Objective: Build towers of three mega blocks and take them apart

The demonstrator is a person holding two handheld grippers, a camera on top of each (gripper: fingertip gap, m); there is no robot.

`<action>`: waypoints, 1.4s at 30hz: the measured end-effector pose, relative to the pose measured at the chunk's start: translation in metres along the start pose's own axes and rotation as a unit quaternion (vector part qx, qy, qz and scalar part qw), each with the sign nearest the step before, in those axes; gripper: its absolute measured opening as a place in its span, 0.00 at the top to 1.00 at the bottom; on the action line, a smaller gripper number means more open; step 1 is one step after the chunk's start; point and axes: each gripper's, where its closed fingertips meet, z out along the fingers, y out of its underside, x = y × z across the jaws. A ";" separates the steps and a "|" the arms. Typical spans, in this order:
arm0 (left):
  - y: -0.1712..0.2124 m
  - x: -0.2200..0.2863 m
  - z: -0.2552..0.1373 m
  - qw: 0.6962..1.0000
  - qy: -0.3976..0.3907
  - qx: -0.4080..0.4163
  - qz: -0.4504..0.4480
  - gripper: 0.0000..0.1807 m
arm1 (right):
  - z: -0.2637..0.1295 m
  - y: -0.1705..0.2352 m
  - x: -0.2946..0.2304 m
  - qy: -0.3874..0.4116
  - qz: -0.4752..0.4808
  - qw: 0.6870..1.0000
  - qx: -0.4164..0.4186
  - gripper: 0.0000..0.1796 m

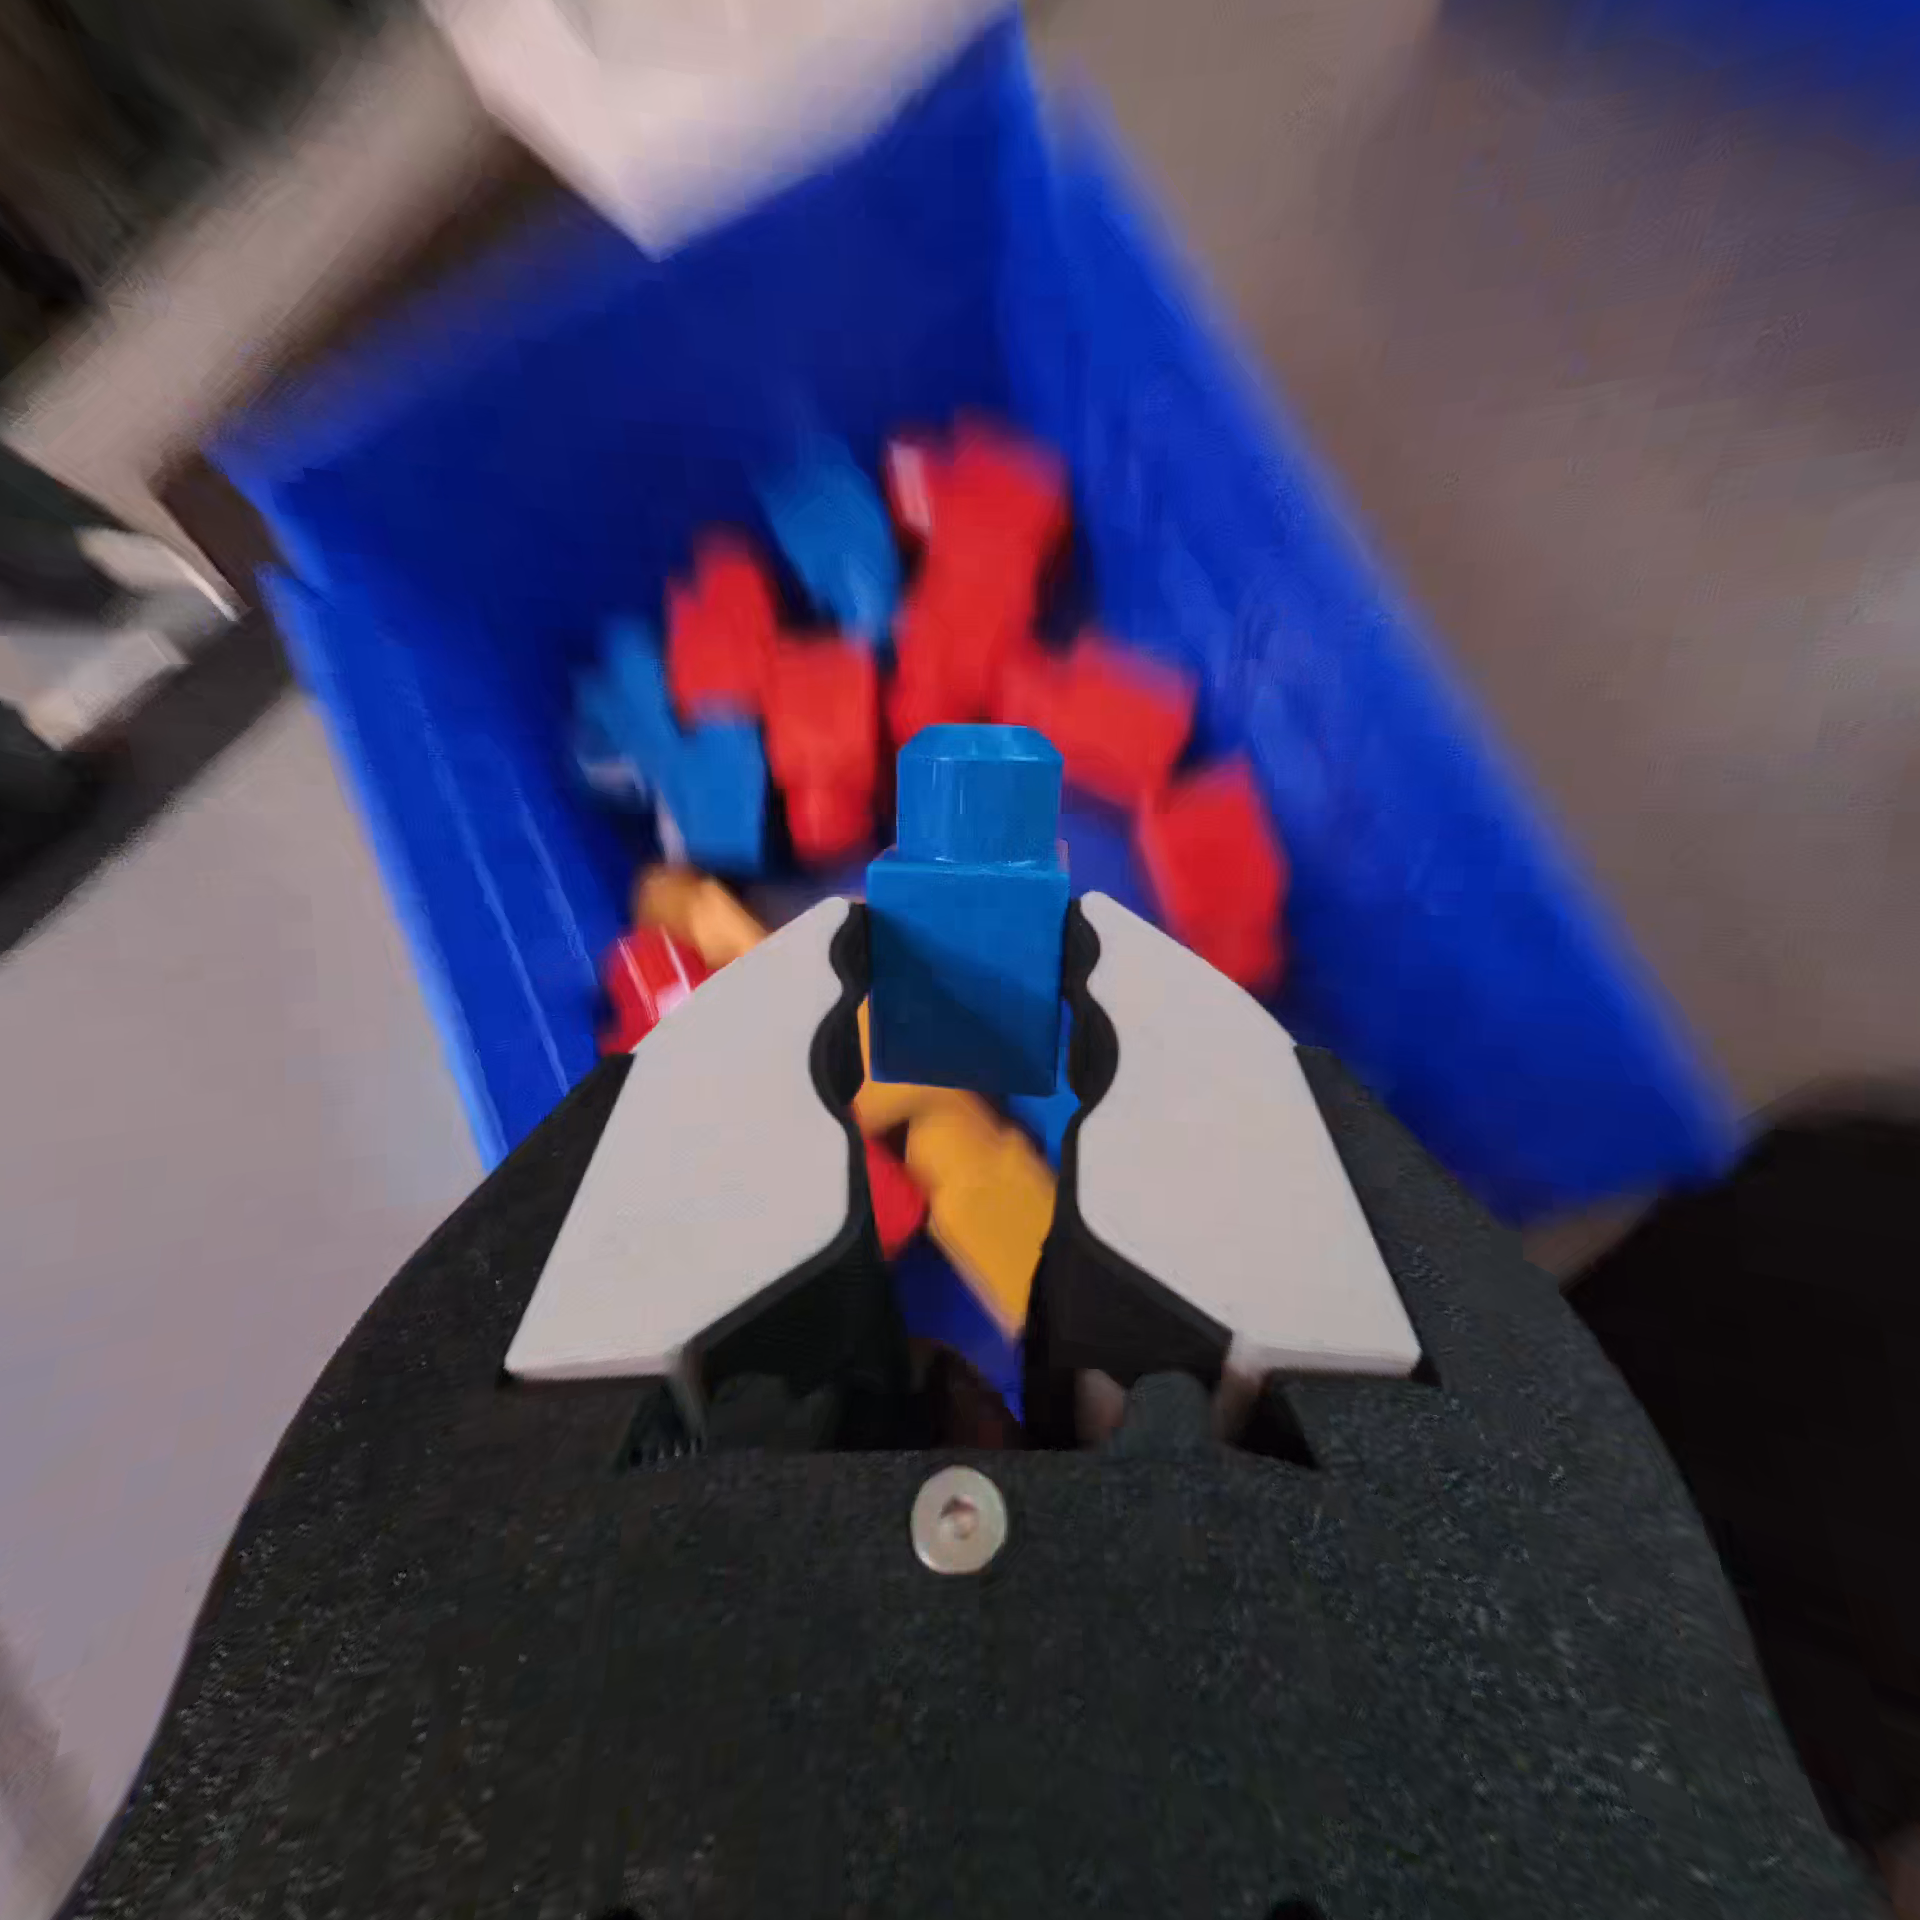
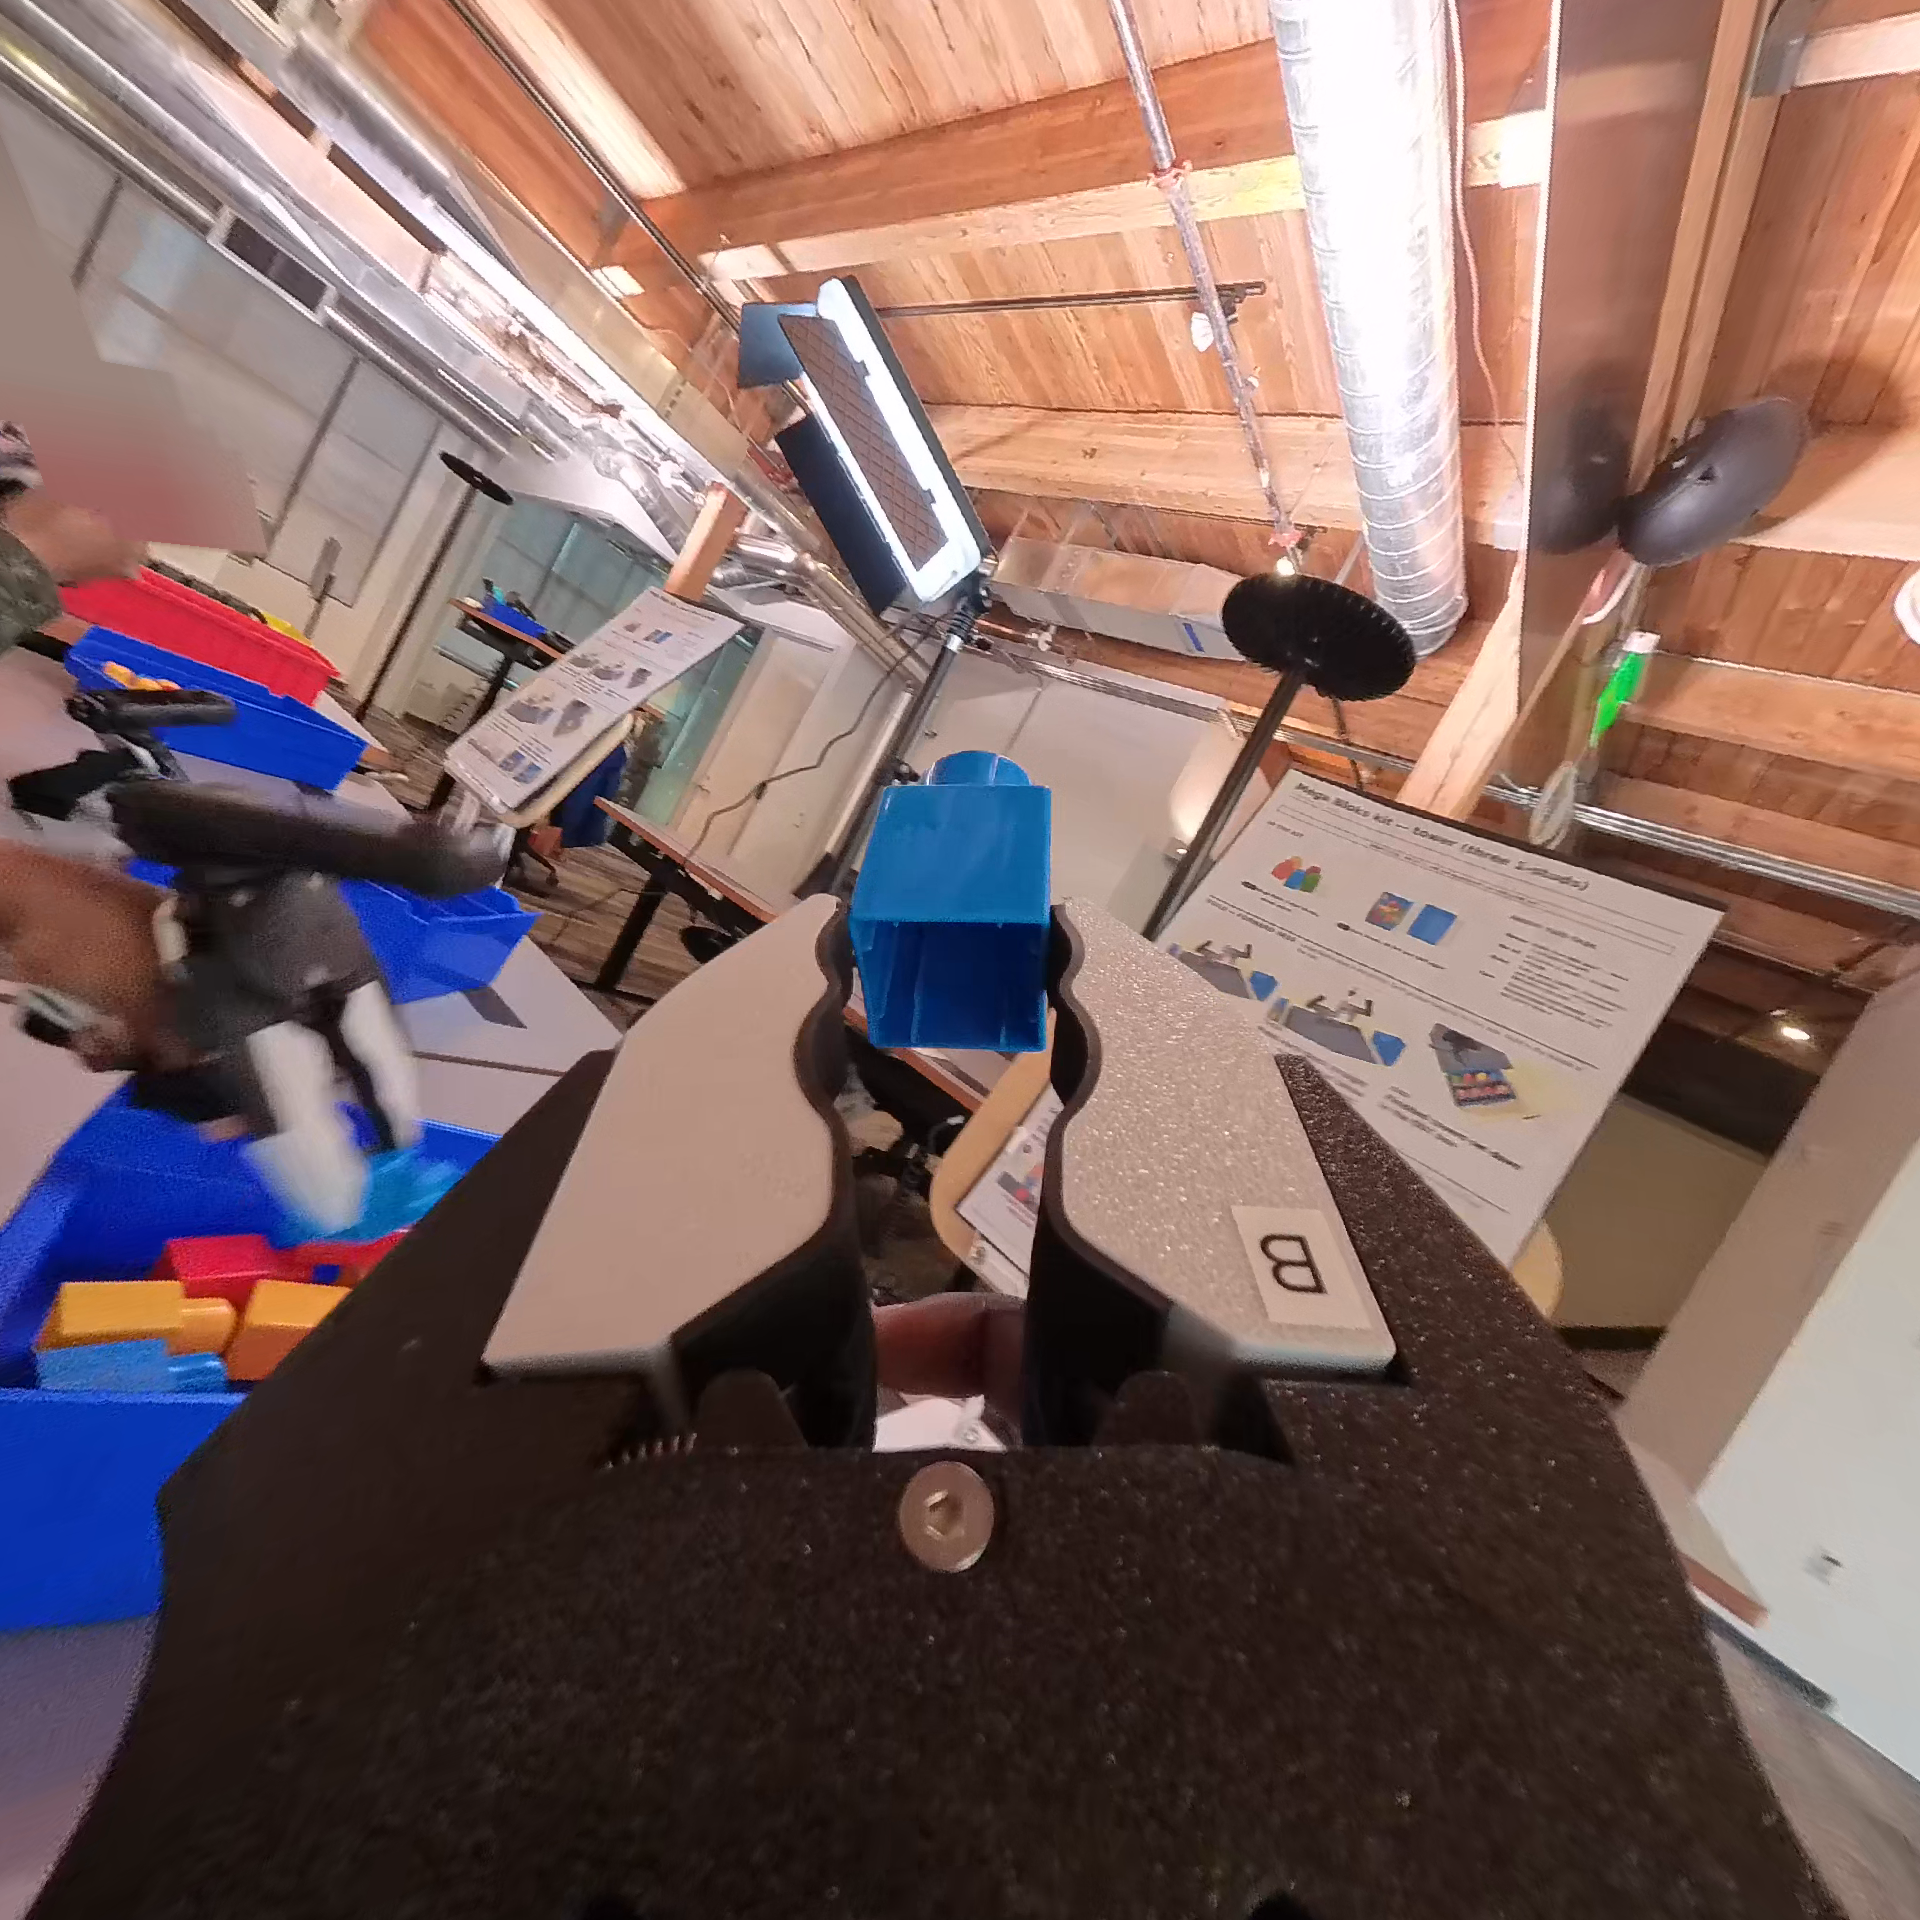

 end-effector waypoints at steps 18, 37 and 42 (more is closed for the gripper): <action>-0.228 0.079 -0.178 0.547 0.417 0.641 -0.339 0.80 | 0.037 0.019 -0.069 -0.014 -0.176 0.982 -0.066 0.81; -0.247 0.149 -0.160 0.622 0.461 0.588 -0.232 0.81 | 0.022 -0.022 -0.052 0.059 -0.213 0.975 0.027 0.81; -0.244 0.155 -0.158 0.645 0.470 0.567 -0.203 0.80 | 0.017 -0.021 -0.052 0.040 -0.227 0.973 0.033 0.81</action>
